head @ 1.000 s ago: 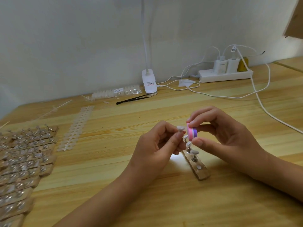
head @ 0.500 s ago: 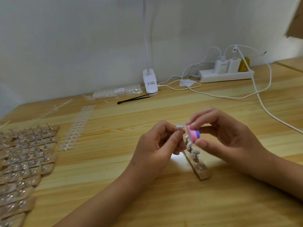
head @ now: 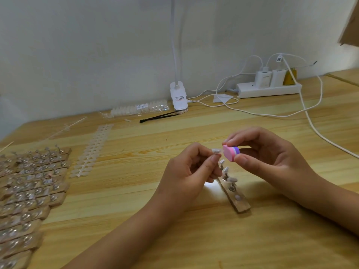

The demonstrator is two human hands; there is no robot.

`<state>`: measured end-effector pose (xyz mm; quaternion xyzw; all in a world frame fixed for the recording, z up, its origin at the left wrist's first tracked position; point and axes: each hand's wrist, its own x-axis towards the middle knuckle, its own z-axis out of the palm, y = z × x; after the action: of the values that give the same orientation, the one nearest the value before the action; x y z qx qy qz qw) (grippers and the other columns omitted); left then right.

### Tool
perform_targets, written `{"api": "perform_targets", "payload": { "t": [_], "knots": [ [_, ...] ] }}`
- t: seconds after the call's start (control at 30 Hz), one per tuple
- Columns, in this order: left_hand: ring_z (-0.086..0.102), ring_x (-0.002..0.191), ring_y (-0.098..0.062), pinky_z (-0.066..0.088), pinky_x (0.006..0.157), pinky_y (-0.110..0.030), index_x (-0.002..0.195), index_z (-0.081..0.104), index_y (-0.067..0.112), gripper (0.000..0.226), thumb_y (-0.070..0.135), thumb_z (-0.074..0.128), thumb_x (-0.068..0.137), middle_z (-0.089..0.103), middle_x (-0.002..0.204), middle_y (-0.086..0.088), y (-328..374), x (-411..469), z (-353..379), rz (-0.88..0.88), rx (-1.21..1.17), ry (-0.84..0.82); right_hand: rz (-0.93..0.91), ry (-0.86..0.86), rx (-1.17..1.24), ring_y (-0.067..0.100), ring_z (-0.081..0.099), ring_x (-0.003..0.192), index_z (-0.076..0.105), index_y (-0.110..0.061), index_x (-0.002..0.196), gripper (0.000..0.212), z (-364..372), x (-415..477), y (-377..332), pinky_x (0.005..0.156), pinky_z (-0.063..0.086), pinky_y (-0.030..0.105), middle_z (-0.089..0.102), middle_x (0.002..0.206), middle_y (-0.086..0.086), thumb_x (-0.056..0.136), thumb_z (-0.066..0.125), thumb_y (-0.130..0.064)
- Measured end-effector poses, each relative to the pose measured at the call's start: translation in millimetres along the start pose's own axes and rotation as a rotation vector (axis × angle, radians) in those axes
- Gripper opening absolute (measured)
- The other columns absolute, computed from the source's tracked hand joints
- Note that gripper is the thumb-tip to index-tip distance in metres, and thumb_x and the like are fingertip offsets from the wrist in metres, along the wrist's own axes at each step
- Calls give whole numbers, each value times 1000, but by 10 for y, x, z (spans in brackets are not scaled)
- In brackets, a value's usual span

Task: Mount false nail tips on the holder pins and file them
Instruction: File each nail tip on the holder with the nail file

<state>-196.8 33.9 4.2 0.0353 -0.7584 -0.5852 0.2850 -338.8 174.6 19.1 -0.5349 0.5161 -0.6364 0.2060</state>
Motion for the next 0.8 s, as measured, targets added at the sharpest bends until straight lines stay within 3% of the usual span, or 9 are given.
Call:
{"api": "perform_targets", "payload": {
  "t": [0.07, 0.23, 0.37, 0.5, 0.63, 0.8],
  "knots": [
    [65, 67, -8, 50, 63, -19, 88, 62, 21, 7, 17, 61, 93, 69, 71, 5, 1, 7, -12, 3, -9, 3, 2, -13, -17, 23, 67, 102, 67, -16, 105, 29, 17, 4, 5, 89, 55, 28, 66, 108, 7, 85, 73, -36],
    [66, 68, -6, 50, 64, -17, 90, 63, 22, 4, 24, 61, 93, 69, 71, 7, 13, -9, 17, 0, -9, -62, 21, 35, -19, 17, 69, 103, 65, -9, 108, 25, -21, 18, 28, 88, 55, 24, 68, 109, 7, 83, 68, -13],
    [64, 65, -7, 49, 62, -18, 86, 62, 21, 10, 15, 61, 94, 69, 69, 4, -9, 15, -17, -23, -22, 11, -6, 14, 30, 20, 68, 106, 68, -13, 106, 25, 18, 4, -1, 89, 54, 24, 68, 112, 9, 82, 70, -18],
    [65, 67, -6, 49, 63, -16, 89, 62, 22, 5, 24, 61, 93, 68, 70, 6, 15, -12, 13, -10, 9, -68, 25, 57, 11, 17, 68, 106, 67, -10, 107, 25, -9, 20, -3, 88, 53, 20, 70, 111, 7, 82, 68, -14],
    [65, 66, -7, 49, 62, -18, 87, 62, 21, 6, 19, 60, 93, 68, 69, 5, 8, -2, -2, -20, -2, -14, 1, 14, 26, 19, 67, 109, 67, -10, 108, 26, -3, 6, 0, 90, 53, 22, 69, 114, 7, 83, 69, -17],
    [64, 67, -6, 49, 64, -18, 91, 62, 16, 6, 14, 59, 95, 68, 70, 7, 30, -11, 16, -7, 18, -75, 30, 34, 12, 16, 66, 110, 68, -12, 109, 24, -19, 21, 5, 89, 52, 20, 70, 113, 3, 85, 69, -17]
  ]
}}
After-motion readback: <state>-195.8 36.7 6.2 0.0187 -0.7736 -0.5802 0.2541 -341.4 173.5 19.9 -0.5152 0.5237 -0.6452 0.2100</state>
